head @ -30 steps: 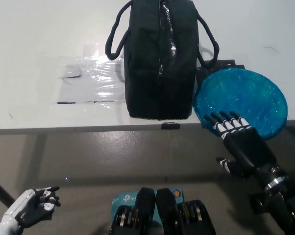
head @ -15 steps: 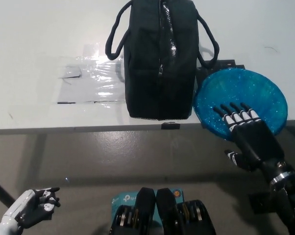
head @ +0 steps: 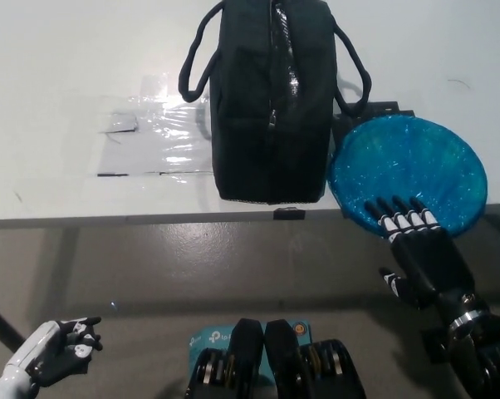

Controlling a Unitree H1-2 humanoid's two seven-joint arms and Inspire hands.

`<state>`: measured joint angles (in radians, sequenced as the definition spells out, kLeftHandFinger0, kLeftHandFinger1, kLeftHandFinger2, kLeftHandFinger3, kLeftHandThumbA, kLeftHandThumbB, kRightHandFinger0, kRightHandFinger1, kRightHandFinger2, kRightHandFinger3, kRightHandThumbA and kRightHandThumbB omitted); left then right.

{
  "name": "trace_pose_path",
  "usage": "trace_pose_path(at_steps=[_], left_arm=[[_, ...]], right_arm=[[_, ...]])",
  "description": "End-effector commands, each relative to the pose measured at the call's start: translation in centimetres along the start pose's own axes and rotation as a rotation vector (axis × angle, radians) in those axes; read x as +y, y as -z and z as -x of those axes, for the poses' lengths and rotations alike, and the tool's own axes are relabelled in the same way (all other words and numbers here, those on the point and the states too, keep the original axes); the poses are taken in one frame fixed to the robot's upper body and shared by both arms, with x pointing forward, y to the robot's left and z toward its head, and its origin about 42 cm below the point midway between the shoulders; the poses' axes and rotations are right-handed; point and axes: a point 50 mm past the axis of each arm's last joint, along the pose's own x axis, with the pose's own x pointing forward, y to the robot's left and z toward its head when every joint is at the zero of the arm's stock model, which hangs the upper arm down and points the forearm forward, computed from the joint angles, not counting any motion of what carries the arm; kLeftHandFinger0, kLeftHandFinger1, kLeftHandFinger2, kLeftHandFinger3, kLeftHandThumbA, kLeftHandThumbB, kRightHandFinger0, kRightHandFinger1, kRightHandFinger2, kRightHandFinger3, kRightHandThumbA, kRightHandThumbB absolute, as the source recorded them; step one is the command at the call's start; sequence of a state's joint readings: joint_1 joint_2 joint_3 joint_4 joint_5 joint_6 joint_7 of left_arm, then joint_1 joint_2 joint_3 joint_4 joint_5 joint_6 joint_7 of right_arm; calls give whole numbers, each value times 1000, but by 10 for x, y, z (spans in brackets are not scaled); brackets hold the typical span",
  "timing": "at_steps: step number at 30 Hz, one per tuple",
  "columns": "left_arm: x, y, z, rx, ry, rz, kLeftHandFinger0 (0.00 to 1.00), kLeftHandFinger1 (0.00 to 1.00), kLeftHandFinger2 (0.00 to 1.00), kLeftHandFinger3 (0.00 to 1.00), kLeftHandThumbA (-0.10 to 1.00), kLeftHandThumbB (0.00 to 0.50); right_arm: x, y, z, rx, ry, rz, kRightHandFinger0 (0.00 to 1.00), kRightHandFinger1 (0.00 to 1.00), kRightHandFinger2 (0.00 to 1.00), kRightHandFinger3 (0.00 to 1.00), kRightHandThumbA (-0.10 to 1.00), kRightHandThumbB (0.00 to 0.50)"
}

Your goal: The robot uses its right hand to pick up a stack of plates kept in the middle of the desk and put it inside a bag kept next to it

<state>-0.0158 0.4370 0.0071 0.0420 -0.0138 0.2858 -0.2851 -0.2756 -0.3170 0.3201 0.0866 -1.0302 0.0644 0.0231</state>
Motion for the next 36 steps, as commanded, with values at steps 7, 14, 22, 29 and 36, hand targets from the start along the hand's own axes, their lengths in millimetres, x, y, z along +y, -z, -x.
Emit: trace_pose_path(at_steps=[7, 14, 22, 29, 36], left_arm=[[10, -7, 1, -20, 1, -58, 821, 806, 882, 876, -100, 99], [9, -3, 0, -18, -5, -54, 809, 781, 861, 867, -100, 122], [9, -4, 1, -17, -3, -57, 809, 788, 865, 850, -100, 125], [11, -8, -1, -28, -3, -88, 823, 807, 876, 845, -100, 126], [10, -8, 1, -12, -1, -116, 802, 787, 868, 844, -100, 132]], right_arm=[[-43, 46, -24, 146, 134, 102, 1000, 1000, 1000, 1000, 660, 500], [-71, 54, -35, 154, 239, 204, 1000, 1000, 1000, 1000, 658, 490], [-61, 55, -34, 154, 273, 292, 1000, 1000, 1000, 1000, 463, 500], [-52, 62, -36, 164, 240, 347, 611, 834, 902, 1000, 217, 233], [-46, 70, -29, 28, 252, 337, 0, 0, 177, 283, -100, 65]])
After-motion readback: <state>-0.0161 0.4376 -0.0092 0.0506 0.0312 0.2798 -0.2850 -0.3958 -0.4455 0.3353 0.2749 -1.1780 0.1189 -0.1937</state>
